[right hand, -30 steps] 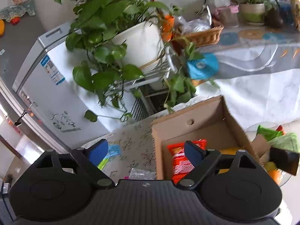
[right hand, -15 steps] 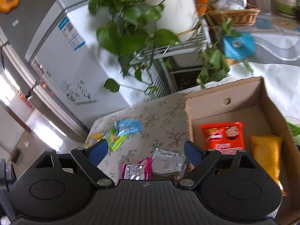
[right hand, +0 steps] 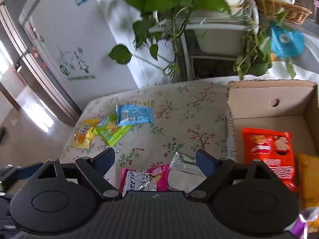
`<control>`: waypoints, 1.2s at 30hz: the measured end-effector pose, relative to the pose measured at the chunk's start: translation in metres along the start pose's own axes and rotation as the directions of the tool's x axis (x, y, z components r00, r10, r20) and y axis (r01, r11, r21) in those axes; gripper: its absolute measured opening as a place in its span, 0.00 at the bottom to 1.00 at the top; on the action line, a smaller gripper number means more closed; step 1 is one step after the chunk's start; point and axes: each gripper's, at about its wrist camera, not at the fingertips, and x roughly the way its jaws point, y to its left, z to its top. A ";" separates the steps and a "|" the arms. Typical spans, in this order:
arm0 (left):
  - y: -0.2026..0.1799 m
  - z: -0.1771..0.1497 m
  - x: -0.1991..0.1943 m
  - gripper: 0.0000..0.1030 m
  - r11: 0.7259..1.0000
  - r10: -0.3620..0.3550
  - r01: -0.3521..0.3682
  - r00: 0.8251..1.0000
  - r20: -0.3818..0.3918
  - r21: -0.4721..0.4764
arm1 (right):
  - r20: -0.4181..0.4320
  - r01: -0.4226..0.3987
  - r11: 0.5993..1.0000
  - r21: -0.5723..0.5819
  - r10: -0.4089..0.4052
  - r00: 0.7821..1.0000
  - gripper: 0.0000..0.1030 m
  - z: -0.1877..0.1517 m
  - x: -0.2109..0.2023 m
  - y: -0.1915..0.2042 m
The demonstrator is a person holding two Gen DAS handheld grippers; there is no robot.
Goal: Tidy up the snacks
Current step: 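Move both open grippers back over the snacks on the table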
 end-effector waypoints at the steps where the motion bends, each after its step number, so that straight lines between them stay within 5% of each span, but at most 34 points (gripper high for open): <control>1: 0.003 0.002 -0.002 0.92 1.000 0.001 -0.001 1.000 0.007 -0.011 | -0.009 0.005 1.000 -0.009 -0.005 1.000 0.89 0.000 0.004 0.002; 13: 0.027 0.012 -0.003 0.92 0.992 0.039 -0.043 0.999 -0.033 -0.120 | -0.057 0.141 0.986 -0.085 -0.146 0.988 0.91 -0.007 0.058 0.014; 18: 0.038 0.021 -0.016 0.93 0.980 0.026 -0.023 1.000 0.016 -0.197 | -0.051 0.199 0.966 -0.163 -0.210 0.976 0.92 -0.012 0.063 0.026; 28: 0.046 0.028 -0.032 0.94 0.970 -0.003 0.017 0.998 0.056 -0.242 | -0.079 0.124 0.989 -0.080 -0.131 0.988 0.97 -0.050 0.023 0.028; 36: 0.045 0.026 -0.039 0.94 0.968 -0.039 0.055 0.997 0.071 -0.244 | -0.117 -0.040 0.999 0.002 0.040 0.992 0.95 -0.104 -0.007 0.042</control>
